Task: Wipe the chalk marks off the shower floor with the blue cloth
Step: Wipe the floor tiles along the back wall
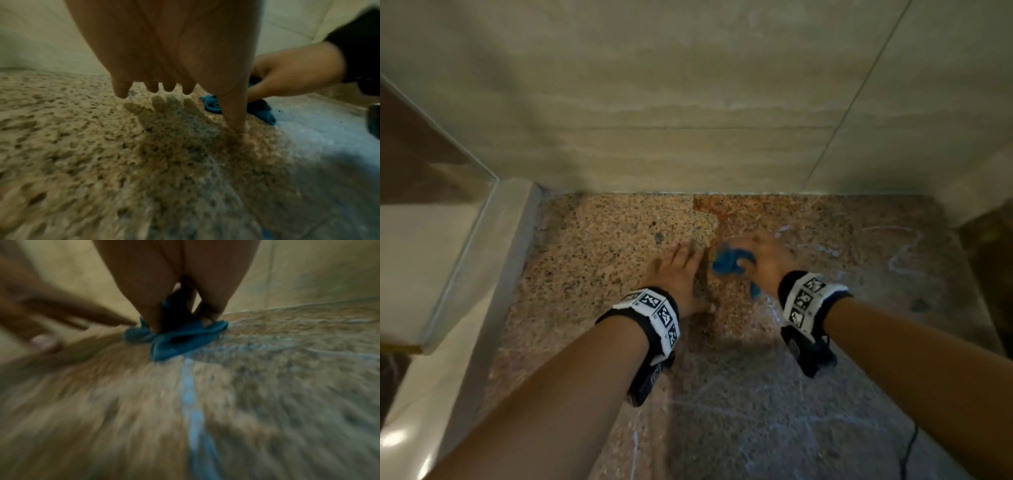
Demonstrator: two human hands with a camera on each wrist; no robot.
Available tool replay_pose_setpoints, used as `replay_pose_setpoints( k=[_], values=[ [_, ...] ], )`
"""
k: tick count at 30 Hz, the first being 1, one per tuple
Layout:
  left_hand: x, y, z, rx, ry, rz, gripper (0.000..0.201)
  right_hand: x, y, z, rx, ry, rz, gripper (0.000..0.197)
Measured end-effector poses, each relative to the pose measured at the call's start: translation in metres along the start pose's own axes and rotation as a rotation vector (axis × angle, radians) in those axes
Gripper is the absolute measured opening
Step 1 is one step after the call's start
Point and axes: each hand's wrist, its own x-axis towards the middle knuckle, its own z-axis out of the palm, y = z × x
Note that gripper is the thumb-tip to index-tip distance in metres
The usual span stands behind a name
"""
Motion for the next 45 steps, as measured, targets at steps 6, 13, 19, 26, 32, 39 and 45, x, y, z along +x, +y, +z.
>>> replay_pose_setpoints(
  k=[6, 13, 19, 26, 32, 39, 45],
  values=[
    [0.009, -0.003, 0.013, 0.003, -0.024, -0.001, 0.122, -0.013, -0.001, 0.007, -0.103, -0.237, -0.113, 0.038],
    [0.009, -0.007, 0.014, 0.010, 0.009, 0.012, 0.127, 0.030, 0.019, -0.011, -0.215, 0.087, 0.113, 0.037],
    [0.010, -0.002, 0.013, 0.027, -0.011, -0.018, 0.130, -0.001, 0.001, 0.016, -0.080, -0.077, -0.142, 0.031],
    [0.009, -0.004, 0.011, 0.043, -0.039, -0.027, 0.132, 0.025, 0.024, -0.004, -0.017, 0.084, 0.111, 0.032],
    [0.011, -0.002, 0.012, 0.031, -0.035, -0.043, 0.131, 0.005, 0.010, 0.017, -0.192, -0.069, -0.200, 0.009],
    [0.010, -0.003, 0.011, 0.034, -0.030, -0.038, 0.133, 0.027, 0.042, -0.023, -0.105, 0.061, 0.187, 0.037],
    [0.012, -0.004, 0.014, 0.027, -0.017, -0.030, 0.132, 0.006, 0.031, -0.018, -0.106, -0.031, 0.099, 0.035]
  ],
)
